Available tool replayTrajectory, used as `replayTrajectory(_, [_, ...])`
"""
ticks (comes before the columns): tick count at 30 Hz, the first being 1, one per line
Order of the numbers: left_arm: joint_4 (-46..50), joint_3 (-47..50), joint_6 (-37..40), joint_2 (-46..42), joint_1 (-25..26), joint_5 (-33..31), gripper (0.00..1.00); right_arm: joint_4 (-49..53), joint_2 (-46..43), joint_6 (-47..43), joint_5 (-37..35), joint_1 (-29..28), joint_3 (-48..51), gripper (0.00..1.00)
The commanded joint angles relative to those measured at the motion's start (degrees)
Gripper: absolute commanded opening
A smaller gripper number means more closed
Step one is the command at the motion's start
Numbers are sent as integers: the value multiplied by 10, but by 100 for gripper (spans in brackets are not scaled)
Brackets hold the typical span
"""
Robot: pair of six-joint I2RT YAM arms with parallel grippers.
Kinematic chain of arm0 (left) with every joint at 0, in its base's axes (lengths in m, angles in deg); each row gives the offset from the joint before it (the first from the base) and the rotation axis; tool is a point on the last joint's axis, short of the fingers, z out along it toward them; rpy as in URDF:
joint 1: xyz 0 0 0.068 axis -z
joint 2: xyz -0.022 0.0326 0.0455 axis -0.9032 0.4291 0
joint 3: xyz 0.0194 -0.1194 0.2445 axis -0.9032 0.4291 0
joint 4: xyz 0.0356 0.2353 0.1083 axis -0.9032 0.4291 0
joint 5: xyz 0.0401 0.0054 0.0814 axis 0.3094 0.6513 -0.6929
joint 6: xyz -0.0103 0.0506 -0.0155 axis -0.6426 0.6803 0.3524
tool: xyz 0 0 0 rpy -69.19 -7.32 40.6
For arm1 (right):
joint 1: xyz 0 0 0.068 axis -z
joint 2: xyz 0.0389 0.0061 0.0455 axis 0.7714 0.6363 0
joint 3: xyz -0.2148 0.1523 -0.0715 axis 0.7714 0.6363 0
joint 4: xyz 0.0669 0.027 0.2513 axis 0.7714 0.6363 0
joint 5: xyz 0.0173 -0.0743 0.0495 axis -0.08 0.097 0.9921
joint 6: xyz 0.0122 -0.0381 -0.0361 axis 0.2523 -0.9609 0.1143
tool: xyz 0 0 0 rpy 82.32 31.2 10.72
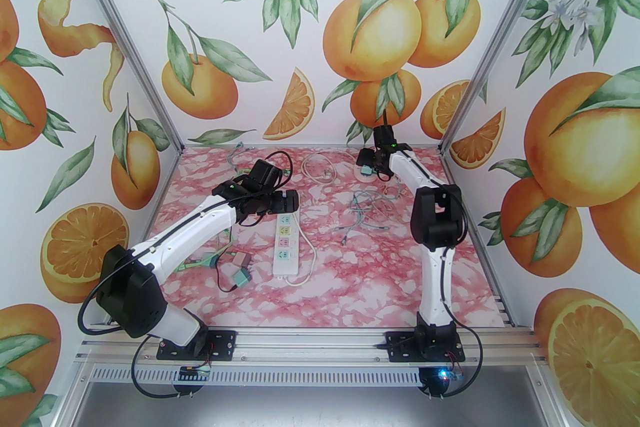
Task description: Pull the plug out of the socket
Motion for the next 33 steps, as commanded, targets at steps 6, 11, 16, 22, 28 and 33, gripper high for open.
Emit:
replayTrajectory(6, [22,-17,-21,-10,2,-17,100,-21,61,-49,31,5,-77,83])
replayTrajectory(11, [26,-16,-26,-9,3,-18,100,-10,71,-56,75,2,-77,77])
replayTrajectory(16, [23,-13,-25,-9,3,-18,100,11,55,-70,80,-5,-41,69])
replayTrajectory(22, [16,-6,-23,-11,3,-10,100,-27,-22,-86,57,-23,71,69])
replayTrajectory(28, [6,7,-22,-21,3,-2,100,-45,-97,-102,45,-54,173,69])
replayTrajectory(33, [1,19,-21,-33,3,3,100,-78,-164,-89,57,-77,268,69])
